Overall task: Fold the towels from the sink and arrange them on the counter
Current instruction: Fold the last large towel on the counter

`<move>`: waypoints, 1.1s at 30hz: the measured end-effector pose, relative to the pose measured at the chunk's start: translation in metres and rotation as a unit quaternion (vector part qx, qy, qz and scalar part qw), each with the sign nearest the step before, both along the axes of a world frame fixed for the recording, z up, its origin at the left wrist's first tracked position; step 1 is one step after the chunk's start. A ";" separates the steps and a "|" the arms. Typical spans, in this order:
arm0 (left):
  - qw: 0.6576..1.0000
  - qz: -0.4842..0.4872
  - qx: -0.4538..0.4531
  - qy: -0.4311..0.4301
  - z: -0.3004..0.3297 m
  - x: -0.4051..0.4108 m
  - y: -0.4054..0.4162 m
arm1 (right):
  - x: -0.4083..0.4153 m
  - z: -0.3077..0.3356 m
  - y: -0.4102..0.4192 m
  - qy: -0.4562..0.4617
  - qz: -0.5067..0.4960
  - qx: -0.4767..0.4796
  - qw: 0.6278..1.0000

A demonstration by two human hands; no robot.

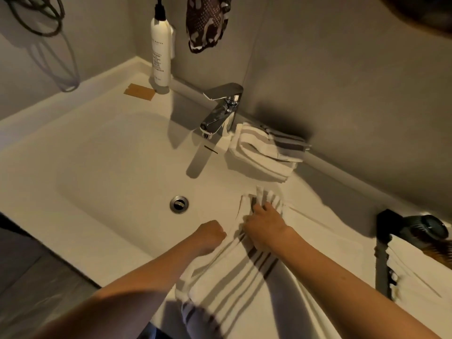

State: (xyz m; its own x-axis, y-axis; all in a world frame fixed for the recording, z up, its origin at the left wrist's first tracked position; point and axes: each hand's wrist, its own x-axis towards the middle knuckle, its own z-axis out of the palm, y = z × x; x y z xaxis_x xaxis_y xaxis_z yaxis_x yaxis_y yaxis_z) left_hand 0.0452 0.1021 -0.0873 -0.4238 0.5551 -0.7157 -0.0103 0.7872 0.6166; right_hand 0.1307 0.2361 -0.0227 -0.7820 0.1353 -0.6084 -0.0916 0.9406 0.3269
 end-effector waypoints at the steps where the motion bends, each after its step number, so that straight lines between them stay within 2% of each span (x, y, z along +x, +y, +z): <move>1: 0.999 0.044 0.018 -0.020 -0.004 -0.001 0.011 | 0.001 0.000 -0.001 0.005 0.014 -0.005 1.000; 3: 0.989 0.120 0.034 -0.075 -0.009 -0.001 0.025 | 0.004 0.001 0.001 0.053 0.040 -0.019 0.998; 4: 0.987 0.128 0.025 -0.091 -0.010 -0.001 0.030 | 0.005 0.004 0.002 0.071 0.047 -0.025 0.996; 5: 0.989 0.111 0.008 -0.094 -0.011 -0.002 0.033 | 0.005 0.006 0.003 0.104 0.056 -0.045 0.992; 8: 0.999 0.007 -0.031 -0.035 -0.016 -0.006 0.036 | 0.003 0.017 0.002 0.144 0.041 -0.113 0.982; 10: 0.999 0.018 0.005 -0.050 -0.011 -0.007 0.034 | 0.006 0.023 -0.001 0.211 0.011 -0.114 0.971; 13: 0.963 0.154 0.068 -0.210 0.004 -0.010 0.027 | 0.023 0.021 -0.005 0.272 -0.072 -0.165 0.945; 15: 0.952 0.116 0.079 -0.272 0.014 -0.013 0.024 | 0.039 0.023 -0.012 0.331 -0.128 -0.201 0.913; 17: 0.976 0.006 0.085 -0.199 0.018 -0.014 0.022 | 0.058 0.022 -0.019 0.392 -0.181 -0.197 0.880; 18: 0.983 -0.019 0.108 -0.148 0.021 -0.012 0.023 | 0.067 0.020 -0.023 0.410 -0.200 -0.194 0.869; 21: 0.981 0.019 0.188 -0.044 0.024 -0.001 0.022 | 0.089 0.004 -0.026 0.408 -0.275 -0.184 0.851; 23: 0.981 0.024 0.188 0.039 0.023 0.007 0.016 | 0.094 -0.009 -0.023 0.399 -0.336 -0.195 0.830; 25: 0.988 -0.029 0.125 0.089 0.024 0.018 0.012 | 0.096 -0.017 -0.022 0.391 -0.328 -0.183 0.840; 27: 0.991 -0.067 0.073 0.090 0.029 0.024 0.014 | 0.097 -0.022 -0.021 0.385 -0.290 -0.159 0.862; 30: 0.992 -0.020 0.103 0.072 0.036 0.031 0.019 | 0.098 -0.020 -0.019 0.373 -0.270 -0.141 0.876; 33: 0.986 0.023 0.134 0.097 0.048 0.035 0.020 | 0.093 -0.012 -0.016 0.356 -0.266 -0.137 0.886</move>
State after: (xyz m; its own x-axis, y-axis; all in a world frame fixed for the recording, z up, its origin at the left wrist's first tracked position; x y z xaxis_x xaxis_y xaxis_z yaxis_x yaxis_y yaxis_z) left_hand 0.0805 0.1221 -0.0389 -0.5684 0.6898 -0.4484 0.0965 0.5971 0.7963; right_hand 0.2237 0.2198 -0.0346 -0.8509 0.5225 -0.0545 0.5250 0.8421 -0.1231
